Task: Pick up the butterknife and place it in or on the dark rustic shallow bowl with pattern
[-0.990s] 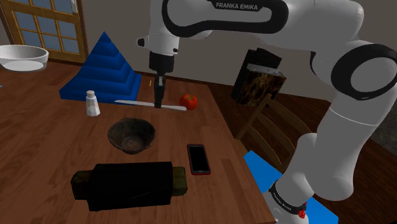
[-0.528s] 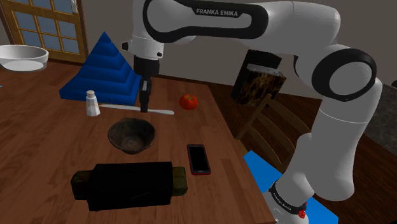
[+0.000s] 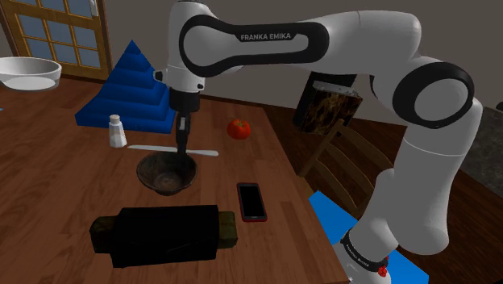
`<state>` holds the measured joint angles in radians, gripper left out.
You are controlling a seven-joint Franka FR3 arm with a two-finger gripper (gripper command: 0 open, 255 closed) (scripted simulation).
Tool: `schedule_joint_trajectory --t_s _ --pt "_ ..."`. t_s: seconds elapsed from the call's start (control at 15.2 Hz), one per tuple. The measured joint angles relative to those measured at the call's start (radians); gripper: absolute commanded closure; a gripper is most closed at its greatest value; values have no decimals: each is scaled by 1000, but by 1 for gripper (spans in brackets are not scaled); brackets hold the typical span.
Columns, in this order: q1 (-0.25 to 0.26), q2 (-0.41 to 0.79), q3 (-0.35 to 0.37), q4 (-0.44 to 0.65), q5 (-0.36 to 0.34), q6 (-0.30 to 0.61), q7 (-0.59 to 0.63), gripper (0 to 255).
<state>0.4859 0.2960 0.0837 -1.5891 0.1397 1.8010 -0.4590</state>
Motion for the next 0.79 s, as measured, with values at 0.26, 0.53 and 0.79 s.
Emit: schedule_joint_trajectory --t_s 0.26,0.53,0.79 --pt "1 6 0 -37 1 43 -5 255" --pt "1 10 0 -38 1 48 -6 255" --pt "1 10 0 -38 1 48 -6 0"
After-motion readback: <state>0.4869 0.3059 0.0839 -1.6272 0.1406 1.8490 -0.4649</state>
